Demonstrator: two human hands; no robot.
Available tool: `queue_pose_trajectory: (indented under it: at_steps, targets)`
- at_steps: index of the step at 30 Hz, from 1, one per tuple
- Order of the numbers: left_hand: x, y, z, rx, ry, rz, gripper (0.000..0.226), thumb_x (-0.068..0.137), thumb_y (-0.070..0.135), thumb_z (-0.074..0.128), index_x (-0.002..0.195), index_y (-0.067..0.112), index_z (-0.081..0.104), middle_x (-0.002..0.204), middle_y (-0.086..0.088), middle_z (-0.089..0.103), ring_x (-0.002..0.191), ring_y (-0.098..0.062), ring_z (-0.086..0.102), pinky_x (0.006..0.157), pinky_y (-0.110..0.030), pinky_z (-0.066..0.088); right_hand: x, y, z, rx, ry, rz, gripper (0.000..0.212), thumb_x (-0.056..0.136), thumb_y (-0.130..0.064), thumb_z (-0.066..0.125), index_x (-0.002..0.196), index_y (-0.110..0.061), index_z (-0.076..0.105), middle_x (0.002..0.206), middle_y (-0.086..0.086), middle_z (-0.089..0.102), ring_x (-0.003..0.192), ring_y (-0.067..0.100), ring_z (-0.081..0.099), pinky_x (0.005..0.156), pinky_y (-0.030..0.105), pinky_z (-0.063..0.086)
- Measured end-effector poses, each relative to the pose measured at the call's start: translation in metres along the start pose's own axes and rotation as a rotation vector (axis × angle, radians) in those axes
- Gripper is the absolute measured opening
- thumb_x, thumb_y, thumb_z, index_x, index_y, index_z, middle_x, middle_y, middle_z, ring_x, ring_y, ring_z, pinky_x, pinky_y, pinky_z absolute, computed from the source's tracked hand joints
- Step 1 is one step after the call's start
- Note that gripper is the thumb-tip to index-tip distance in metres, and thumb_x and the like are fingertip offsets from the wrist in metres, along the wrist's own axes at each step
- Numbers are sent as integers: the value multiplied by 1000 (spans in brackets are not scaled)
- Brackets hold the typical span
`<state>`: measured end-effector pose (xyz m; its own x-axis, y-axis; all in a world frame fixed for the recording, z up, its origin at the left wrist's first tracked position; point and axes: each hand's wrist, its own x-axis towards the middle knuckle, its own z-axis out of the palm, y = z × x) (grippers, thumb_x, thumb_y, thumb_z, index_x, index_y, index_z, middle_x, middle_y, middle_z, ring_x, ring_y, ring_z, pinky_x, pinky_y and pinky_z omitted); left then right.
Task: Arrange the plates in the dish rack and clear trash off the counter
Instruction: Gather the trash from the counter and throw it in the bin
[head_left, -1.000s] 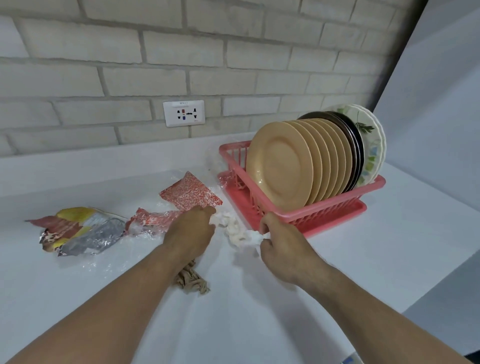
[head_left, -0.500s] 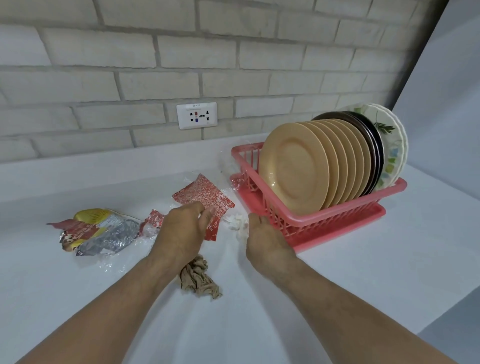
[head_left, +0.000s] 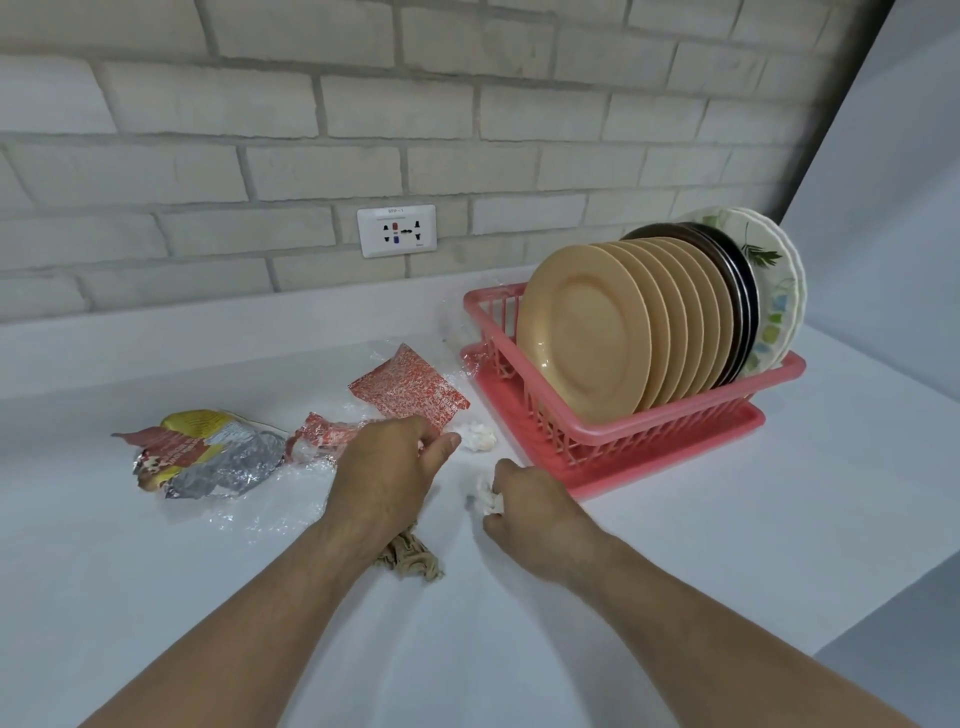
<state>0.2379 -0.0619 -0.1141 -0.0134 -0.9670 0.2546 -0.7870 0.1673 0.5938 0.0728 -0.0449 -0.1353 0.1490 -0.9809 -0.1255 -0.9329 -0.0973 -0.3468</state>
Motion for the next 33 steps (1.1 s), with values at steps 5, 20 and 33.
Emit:
queue_pose_trajectory:
  at_steps: [5, 20, 33]
  targets:
    - [-8, 23, 12, -35, 8, 20, 22, 91, 39, 60, 97, 22, 72, 85, -3, 70, 73, -15, 60, 65, -27, 44, -35, 19, -15, 480, -29, 27, 27, 87, -6, 47, 100, -28, 58, 98, 1, 56, 61, 23, 64, 54, 32, 55]
    - [-82, 166, 90, 9, 54, 79, 51, 90, 56, 45, 61, 16, 53, 54, 2, 55, 56, -20, 53, 56, -34, 45, -130, 175, -78, 410, 113, 83, 25, 89, -41, 57, 77, -20, 56, 84, -2, 61, 64, 15, 59, 58, 31, 49]
    - [-146, 243, 150, -88, -77, 97, 23, 95, 24, 28, 75, 23, 40, 68, 3, 53, 64, -16, 51, 61, -39, 47, -183, 257, -80, 363, 140, 49, 36, 94, -48, 51, 79, -15, 55, 75, -6, 56, 64, 10, 50, 59, 27, 42]
